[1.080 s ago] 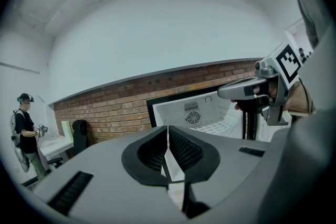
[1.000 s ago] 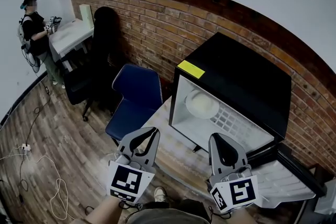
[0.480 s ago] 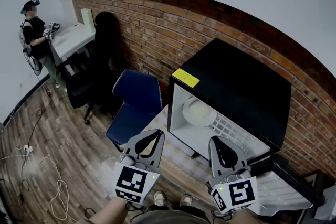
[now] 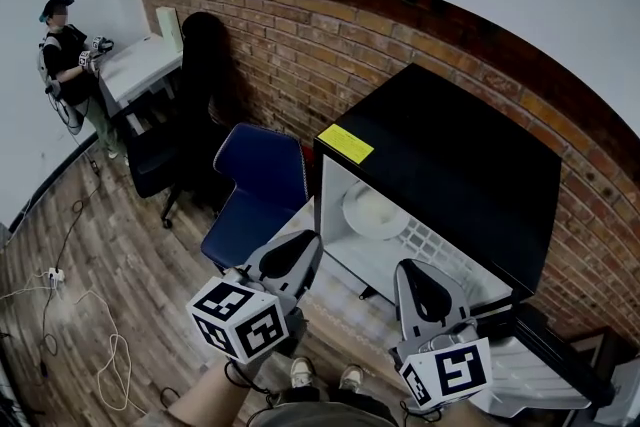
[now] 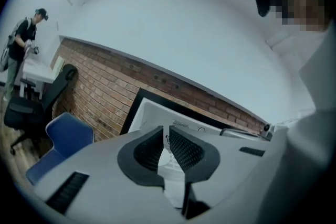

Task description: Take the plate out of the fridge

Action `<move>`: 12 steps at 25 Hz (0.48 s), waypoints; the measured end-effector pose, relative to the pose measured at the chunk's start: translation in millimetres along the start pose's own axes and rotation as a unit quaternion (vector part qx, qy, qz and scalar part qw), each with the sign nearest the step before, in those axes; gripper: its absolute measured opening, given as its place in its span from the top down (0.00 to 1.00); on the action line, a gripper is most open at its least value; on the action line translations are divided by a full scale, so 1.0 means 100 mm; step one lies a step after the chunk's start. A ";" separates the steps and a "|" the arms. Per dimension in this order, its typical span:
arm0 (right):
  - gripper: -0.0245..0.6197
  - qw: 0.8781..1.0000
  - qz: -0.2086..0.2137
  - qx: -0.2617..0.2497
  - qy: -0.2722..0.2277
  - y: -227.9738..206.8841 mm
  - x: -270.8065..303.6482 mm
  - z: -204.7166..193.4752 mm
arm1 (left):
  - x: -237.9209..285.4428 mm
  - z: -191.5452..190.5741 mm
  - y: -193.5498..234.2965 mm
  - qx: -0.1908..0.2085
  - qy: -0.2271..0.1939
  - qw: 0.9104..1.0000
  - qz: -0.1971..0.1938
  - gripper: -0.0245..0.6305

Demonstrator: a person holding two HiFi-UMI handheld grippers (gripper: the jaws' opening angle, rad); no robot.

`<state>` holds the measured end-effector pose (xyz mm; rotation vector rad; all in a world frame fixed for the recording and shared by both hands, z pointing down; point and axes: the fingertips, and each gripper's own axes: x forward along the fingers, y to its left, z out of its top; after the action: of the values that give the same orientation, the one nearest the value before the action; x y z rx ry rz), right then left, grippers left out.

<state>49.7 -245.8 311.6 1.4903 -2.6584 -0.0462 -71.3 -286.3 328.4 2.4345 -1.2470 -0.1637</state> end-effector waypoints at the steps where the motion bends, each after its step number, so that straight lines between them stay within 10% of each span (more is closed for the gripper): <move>1: 0.91 1.000 0.001 0.000 0.001 -0.01 0.02 0.00 | 0.04 0.01 0.01 -0.022 -0.003 1.000 -0.006 0.92; 6: 0.91 1.000 0.004 0.001 0.003 -0.07 0.09 -0.04 | 0.21 -0.01 0.01 -0.135 -0.021 0.989 -0.048 0.74; 12: 0.91 1.000 0.004 0.002 0.005 -0.10 0.17 -0.06 | 0.47 -0.29 0.20 -0.297 -0.013 0.952 -0.072 0.71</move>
<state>50.1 -265.1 318.1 1.4782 -2.6578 -0.0329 -49.9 -326.0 366.3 1.9913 -0.8641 -0.5312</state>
